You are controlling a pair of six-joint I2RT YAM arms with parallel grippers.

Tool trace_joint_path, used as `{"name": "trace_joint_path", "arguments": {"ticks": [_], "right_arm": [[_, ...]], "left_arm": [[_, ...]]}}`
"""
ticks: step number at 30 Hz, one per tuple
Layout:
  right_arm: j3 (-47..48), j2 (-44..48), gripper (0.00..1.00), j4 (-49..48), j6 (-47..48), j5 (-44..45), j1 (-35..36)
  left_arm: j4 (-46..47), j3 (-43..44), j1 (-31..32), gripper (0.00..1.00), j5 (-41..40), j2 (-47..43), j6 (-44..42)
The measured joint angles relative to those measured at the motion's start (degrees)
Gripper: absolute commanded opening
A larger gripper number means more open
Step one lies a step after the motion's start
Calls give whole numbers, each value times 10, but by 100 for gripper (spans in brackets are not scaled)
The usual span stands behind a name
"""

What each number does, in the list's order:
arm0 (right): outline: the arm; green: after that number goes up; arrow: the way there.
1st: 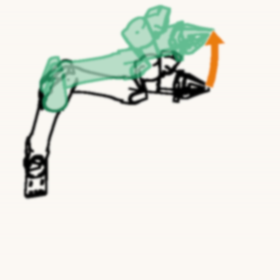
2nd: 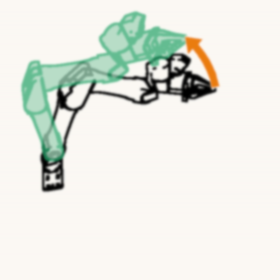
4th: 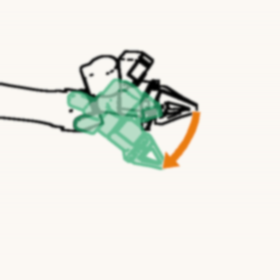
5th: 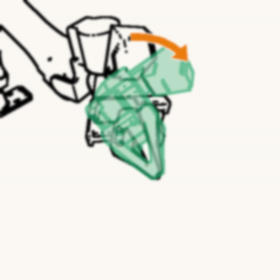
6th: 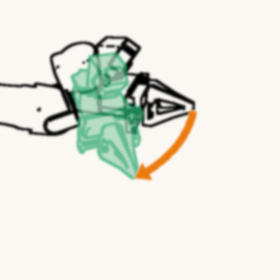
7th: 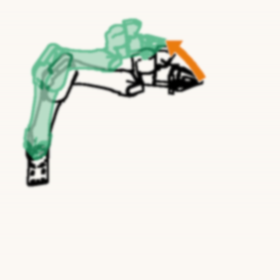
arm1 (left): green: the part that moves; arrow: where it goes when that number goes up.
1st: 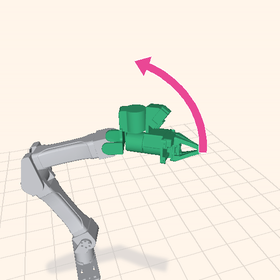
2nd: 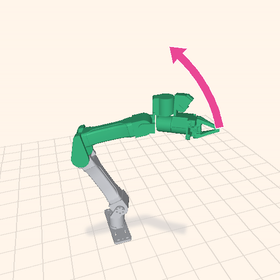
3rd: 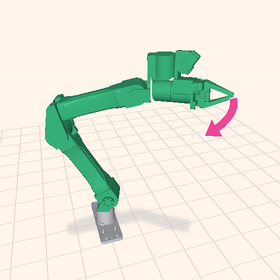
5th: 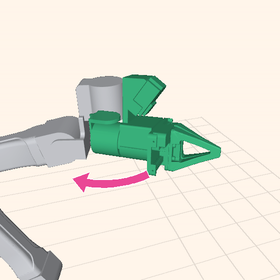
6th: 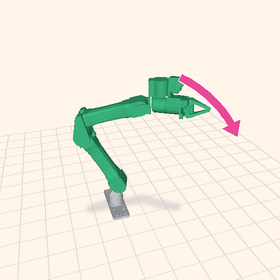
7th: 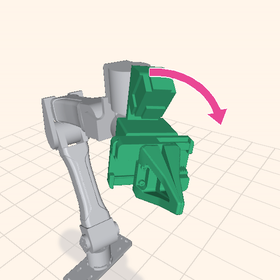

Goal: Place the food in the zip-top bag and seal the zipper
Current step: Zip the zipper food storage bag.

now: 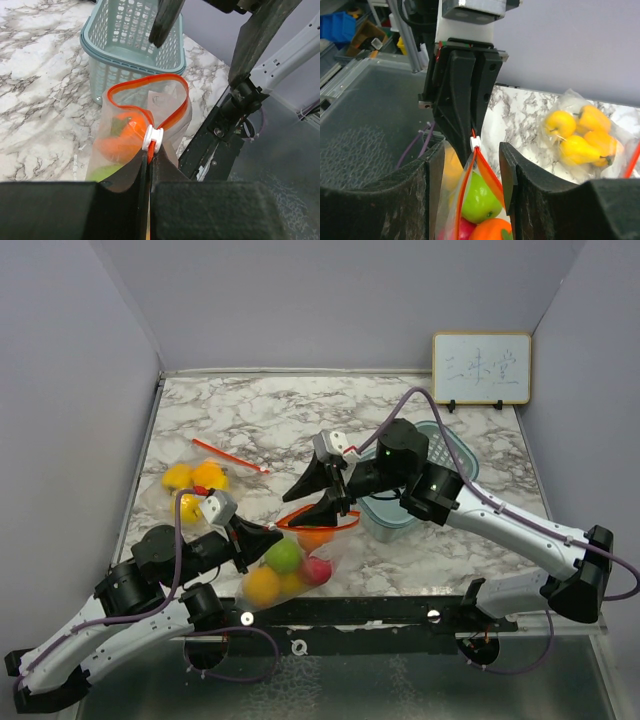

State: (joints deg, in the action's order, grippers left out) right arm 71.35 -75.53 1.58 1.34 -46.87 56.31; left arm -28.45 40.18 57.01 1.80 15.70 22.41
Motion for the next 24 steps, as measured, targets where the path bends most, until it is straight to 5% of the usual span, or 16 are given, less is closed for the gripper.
{"name": "trace_joint_path", "arguments": {"ticks": [19, 24], "right_arm": [[-4, -81, 34, -14, -21, -38, 17], [-4, -82, 11, -21, -28, -47, 19]], "left_arm": [[-1, 3, 0, 0, 19, 9, -3], [0, 3, 0, 0, 19, 9, -3]]}}
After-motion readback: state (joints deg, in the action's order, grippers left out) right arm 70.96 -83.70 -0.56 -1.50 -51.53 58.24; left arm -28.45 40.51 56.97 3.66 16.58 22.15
